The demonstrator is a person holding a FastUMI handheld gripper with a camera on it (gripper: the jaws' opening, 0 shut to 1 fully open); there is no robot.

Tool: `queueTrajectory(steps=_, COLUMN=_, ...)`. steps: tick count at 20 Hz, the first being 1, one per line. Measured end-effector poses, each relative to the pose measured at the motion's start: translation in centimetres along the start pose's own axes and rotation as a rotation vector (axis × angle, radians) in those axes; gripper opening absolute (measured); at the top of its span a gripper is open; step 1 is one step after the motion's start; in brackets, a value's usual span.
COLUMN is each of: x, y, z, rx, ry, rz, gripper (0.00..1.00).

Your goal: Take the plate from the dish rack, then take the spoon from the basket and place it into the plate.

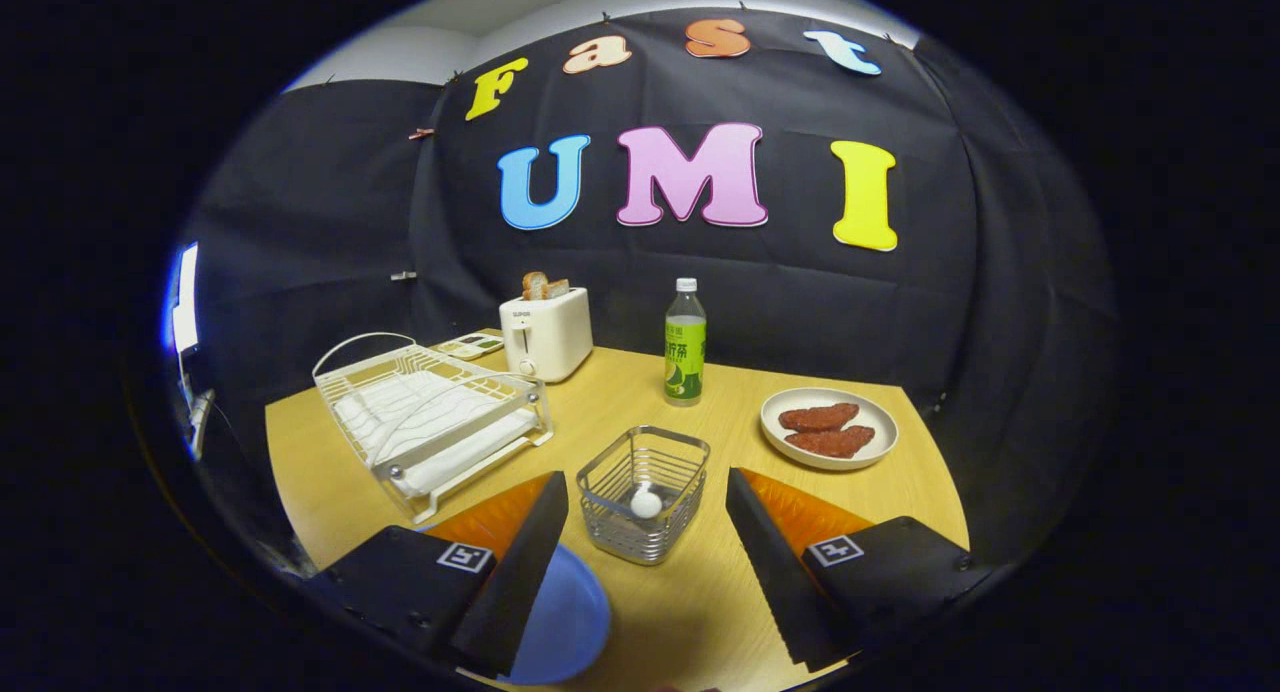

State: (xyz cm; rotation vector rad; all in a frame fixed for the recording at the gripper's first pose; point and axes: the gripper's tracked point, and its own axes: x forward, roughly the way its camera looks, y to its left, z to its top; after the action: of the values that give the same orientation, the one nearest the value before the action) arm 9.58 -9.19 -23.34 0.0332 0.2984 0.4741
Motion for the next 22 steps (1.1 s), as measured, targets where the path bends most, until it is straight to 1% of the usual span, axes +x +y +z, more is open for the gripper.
queueTrajectory(steps=3, x=1.8, y=0.3, z=-0.7, rx=0.020, ry=0.001, rz=0.011, gripper=0.98)
queueTrajectory(steps=7, x=3.1, y=-0.1, z=-1.3, rx=0.002, ry=-0.012, rz=0.017, gripper=0.98)
queueTrajectory(steps=8, x=3.3, y=0.0, z=-1.5, rx=0.014, ry=-0.010, rz=0.017, gripper=0.94)
queueTrajectory(steps=9, x=3.4, y=0.1, z=-1.6, rx=0.027, ry=-0.008, rz=0.027, gripper=0.84)
queueTrajectory(steps=10, x=3.6, y=0.2, z=-1.9, rx=0.030, ry=-0.007, rz=0.029, gripper=0.65)
queueTrajectory(steps=11, x=3.6, y=0.3, z=-2.0, rx=0.024, ry=-0.006, rz=0.034, gripper=0.63)
queueTrajectory(steps=15, x=3.9, y=1.5, z=-1.9, rx=-0.003, ry=-0.030, rz=0.062, gripper=0.62)
queueTrajectory(steps=16, x=3.9, y=1.4, z=-1.8, rx=0.001, ry=-0.028, rz=0.054, gripper=0.62)
queueTrajectory(steps=18, x=4.4, y=1.4, z=-2.2, rx=0.011, ry=-0.015, rz=0.050, gripper=0.38)
queueTrajectory(steps=19, x=4.7, y=1.4, z=-2.0, rx=0.012, ry=-0.008, rz=0.053, gripper=0.34)
queueTrajectory(steps=20, x=5.0, y=1.4, z=-2.2, rx=0.008, ry=0.001, rz=0.046, gripper=0.33)
queueTrajectory(steps=21, x=5.0, y=0.8, z=-2.2, rx=-0.004, ry=0.004, rz=0.026, gripper=0.30)
queueTrajectory(steps=22, x=5.1, y=0.9, z=-2.2, rx=-0.001, ry=0.005, rz=0.029, gripper=0.20)
